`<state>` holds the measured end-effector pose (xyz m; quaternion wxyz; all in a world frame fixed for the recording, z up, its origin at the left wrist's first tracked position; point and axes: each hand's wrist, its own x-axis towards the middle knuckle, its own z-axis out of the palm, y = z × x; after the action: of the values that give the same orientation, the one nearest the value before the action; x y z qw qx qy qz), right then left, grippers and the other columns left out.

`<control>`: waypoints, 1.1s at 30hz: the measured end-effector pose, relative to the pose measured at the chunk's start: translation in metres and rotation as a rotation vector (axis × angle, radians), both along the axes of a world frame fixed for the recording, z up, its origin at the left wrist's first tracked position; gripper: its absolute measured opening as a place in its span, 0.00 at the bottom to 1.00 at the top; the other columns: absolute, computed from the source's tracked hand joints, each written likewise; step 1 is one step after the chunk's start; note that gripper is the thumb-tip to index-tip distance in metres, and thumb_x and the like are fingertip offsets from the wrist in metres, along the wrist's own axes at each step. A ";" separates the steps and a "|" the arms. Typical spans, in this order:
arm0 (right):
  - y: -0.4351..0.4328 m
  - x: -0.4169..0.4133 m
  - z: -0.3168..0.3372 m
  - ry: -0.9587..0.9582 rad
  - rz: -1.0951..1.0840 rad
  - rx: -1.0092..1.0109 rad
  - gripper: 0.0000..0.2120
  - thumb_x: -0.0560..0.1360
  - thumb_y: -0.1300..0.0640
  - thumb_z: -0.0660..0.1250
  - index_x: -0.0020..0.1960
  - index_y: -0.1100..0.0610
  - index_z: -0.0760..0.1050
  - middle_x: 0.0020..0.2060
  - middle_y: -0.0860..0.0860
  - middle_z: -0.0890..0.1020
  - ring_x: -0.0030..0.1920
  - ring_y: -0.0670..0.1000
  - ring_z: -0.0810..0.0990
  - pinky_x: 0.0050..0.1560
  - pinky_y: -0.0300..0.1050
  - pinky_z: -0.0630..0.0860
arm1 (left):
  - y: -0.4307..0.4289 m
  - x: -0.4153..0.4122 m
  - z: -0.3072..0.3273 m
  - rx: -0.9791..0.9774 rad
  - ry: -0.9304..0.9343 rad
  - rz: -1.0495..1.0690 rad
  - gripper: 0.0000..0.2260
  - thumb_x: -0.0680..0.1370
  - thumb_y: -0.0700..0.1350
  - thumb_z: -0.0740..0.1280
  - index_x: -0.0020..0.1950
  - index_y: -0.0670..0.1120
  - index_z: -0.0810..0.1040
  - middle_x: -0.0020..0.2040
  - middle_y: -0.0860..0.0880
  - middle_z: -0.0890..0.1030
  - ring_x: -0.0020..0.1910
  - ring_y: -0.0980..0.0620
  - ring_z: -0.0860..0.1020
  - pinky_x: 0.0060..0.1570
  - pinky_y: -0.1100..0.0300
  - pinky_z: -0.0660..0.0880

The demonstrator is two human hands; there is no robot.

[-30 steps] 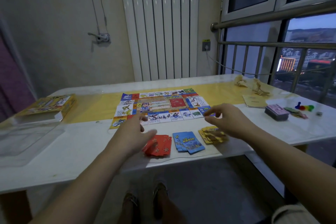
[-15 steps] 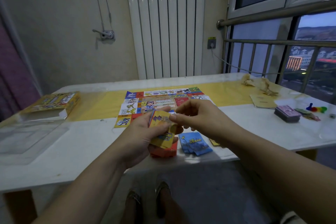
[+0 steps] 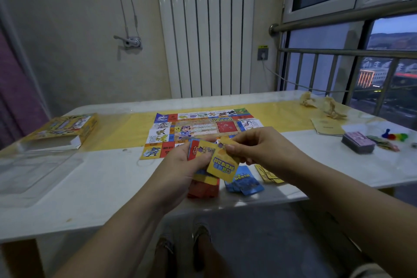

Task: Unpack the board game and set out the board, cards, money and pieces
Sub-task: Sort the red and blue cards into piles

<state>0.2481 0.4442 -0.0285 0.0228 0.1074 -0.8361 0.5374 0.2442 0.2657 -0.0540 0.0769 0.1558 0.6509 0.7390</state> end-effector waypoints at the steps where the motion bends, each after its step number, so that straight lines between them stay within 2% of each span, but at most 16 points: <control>1: -0.001 0.001 0.001 0.001 0.017 0.021 0.04 0.74 0.54 0.69 0.42 0.52 0.81 0.31 0.47 0.82 0.30 0.39 0.75 0.32 0.33 0.71 | 0.001 -0.001 0.000 -0.017 0.013 0.017 0.11 0.78 0.37 0.63 0.57 0.49 0.78 0.48 0.43 0.84 0.47 0.44 0.83 0.49 0.48 0.78; 4: -0.004 0.005 0.003 0.017 0.045 0.078 0.02 0.74 0.53 0.69 0.44 0.49 0.80 0.39 0.50 0.84 0.36 0.42 0.78 0.33 0.30 0.73 | 0.007 -0.004 0.000 -0.034 0.016 0.071 0.07 0.75 0.38 0.66 0.49 0.48 0.79 0.40 0.46 0.85 0.39 0.47 0.84 0.41 0.53 0.80; 6: -0.004 0.004 0.004 0.038 0.047 0.091 0.03 0.75 0.54 0.68 0.43 0.49 0.80 0.37 0.47 0.83 0.34 0.39 0.77 0.32 0.29 0.71 | 0.009 -0.005 -0.001 -0.044 0.016 0.107 0.04 0.74 0.38 0.68 0.47 0.45 0.79 0.40 0.45 0.85 0.38 0.47 0.83 0.39 0.55 0.80; 9: -0.001 0.000 0.001 0.002 -0.003 -0.005 0.05 0.75 0.56 0.68 0.41 0.52 0.79 0.30 0.43 0.80 0.28 0.36 0.74 0.29 0.28 0.68 | 0.009 -0.009 -0.001 -0.015 0.013 0.147 0.04 0.73 0.41 0.69 0.47 0.46 0.81 0.42 0.43 0.85 0.41 0.45 0.82 0.43 0.54 0.78; 11: 0.003 -0.004 -0.002 -0.025 -0.052 -0.111 0.05 0.76 0.58 0.67 0.41 0.55 0.79 0.28 0.44 0.78 0.29 0.41 0.72 0.30 0.33 0.67 | 0.009 -0.011 -0.001 0.024 -0.004 0.154 0.06 0.74 0.42 0.69 0.49 0.48 0.80 0.41 0.47 0.84 0.39 0.51 0.81 0.38 0.59 0.77; 13: 0.006 -0.007 -0.005 -0.032 -0.083 -0.209 0.06 0.76 0.59 0.67 0.41 0.57 0.77 0.29 0.48 0.79 0.30 0.45 0.71 0.33 0.38 0.68 | 0.008 -0.012 -0.002 0.008 0.000 0.164 0.09 0.73 0.40 0.70 0.51 0.51 0.79 0.42 0.49 0.84 0.40 0.53 0.80 0.41 0.60 0.76; 15: 0.008 -0.006 -0.007 -0.050 -0.075 -0.268 0.06 0.76 0.59 0.66 0.41 0.57 0.76 0.32 0.51 0.81 0.31 0.47 0.76 0.34 0.40 0.71 | 0.008 -0.012 -0.002 -0.052 0.054 0.207 0.12 0.73 0.38 0.70 0.51 0.53 0.78 0.44 0.50 0.84 0.40 0.52 0.80 0.42 0.59 0.77; 17: 0.009 -0.004 -0.008 -0.066 -0.027 -0.278 0.05 0.77 0.59 0.65 0.43 0.57 0.75 0.36 0.53 0.83 0.34 0.48 0.81 0.35 0.40 0.75 | 0.009 -0.012 0.000 -0.130 0.140 0.279 0.11 0.74 0.39 0.71 0.50 0.54 0.77 0.43 0.51 0.84 0.37 0.55 0.81 0.37 0.63 0.76; 18: 0.009 -0.003 -0.008 -0.055 -0.009 -0.237 0.03 0.77 0.59 0.65 0.44 0.57 0.74 0.38 0.53 0.83 0.35 0.48 0.82 0.35 0.39 0.76 | 0.008 -0.011 0.002 -0.174 0.184 0.303 0.11 0.74 0.39 0.71 0.51 0.55 0.77 0.43 0.52 0.83 0.35 0.57 0.81 0.35 0.65 0.75; 20: 0.014 -0.002 -0.005 0.090 -0.062 0.032 0.03 0.76 0.58 0.67 0.49 0.55 0.74 0.42 0.46 0.82 0.39 0.43 0.81 0.37 0.32 0.76 | 0.009 -0.012 0.005 -0.281 0.273 0.306 0.12 0.74 0.40 0.71 0.52 0.56 0.77 0.42 0.54 0.82 0.34 0.59 0.80 0.34 0.67 0.74; 23: 0.021 -0.001 0.008 0.411 -0.149 0.451 0.18 0.74 0.52 0.69 0.62 0.46 0.70 0.47 0.37 0.76 0.45 0.39 0.73 0.41 0.25 0.69 | 0.015 -0.011 0.009 -0.424 0.378 0.276 0.13 0.73 0.39 0.71 0.48 0.58 0.77 0.39 0.57 0.81 0.36 0.59 0.79 0.38 0.65 0.75; 25: 0.019 0.004 0.017 0.525 -0.138 0.677 0.21 0.74 0.49 0.68 0.65 0.43 0.70 0.47 0.39 0.73 0.47 0.42 0.67 0.45 0.29 0.69 | 0.021 -0.009 0.014 -0.477 0.420 0.268 0.14 0.73 0.40 0.71 0.44 0.61 0.75 0.38 0.59 0.79 0.37 0.59 0.79 0.37 0.68 0.75; 27: 0.015 0.008 0.023 0.545 -0.127 0.905 0.17 0.75 0.50 0.67 0.63 0.43 0.73 0.48 0.45 0.74 0.47 0.45 0.69 0.49 0.41 0.75 | 0.027 -0.008 0.017 -0.473 0.432 0.268 0.15 0.73 0.40 0.71 0.43 0.61 0.74 0.38 0.58 0.79 0.37 0.58 0.79 0.34 0.69 0.74; 28: 0.014 0.009 0.025 0.544 -0.118 0.970 0.16 0.76 0.52 0.67 0.63 0.44 0.74 0.50 0.47 0.77 0.48 0.47 0.72 0.50 0.44 0.75 | 0.029 -0.008 0.018 -0.445 0.419 0.274 0.15 0.74 0.40 0.70 0.44 0.61 0.74 0.39 0.57 0.80 0.37 0.57 0.79 0.33 0.69 0.73; 30: 0.017 0.009 0.029 0.509 -0.127 0.918 0.15 0.76 0.55 0.66 0.63 0.47 0.75 0.52 0.48 0.81 0.49 0.47 0.76 0.50 0.43 0.75 | 0.032 -0.010 0.018 -0.314 0.324 0.288 0.12 0.75 0.40 0.70 0.47 0.59 0.75 0.42 0.53 0.81 0.38 0.56 0.79 0.33 0.69 0.73; 33: 0.039 -0.004 0.027 0.289 -0.219 0.670 0.17 0.78 0.57 0.63 0.66 0.52 0.73 0.52 0.50 0.81 0.47 0.46 0.76 0.49 0.41 0.73 | 0.032 -0.016 0.019 0.097 -0.008 0.239 0.11 0.77 0.37 0.65 0.56 0.50 0.76 0.44 0.47 0.82 0.40 0.53 0.79 0.37 0.60 0.76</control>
<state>0.2438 0.4829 -0.0018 0.1614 0.0938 -0.9601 0.2080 0.2284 0.2975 -0.0345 -0.0166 0.0775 0.6279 0.7742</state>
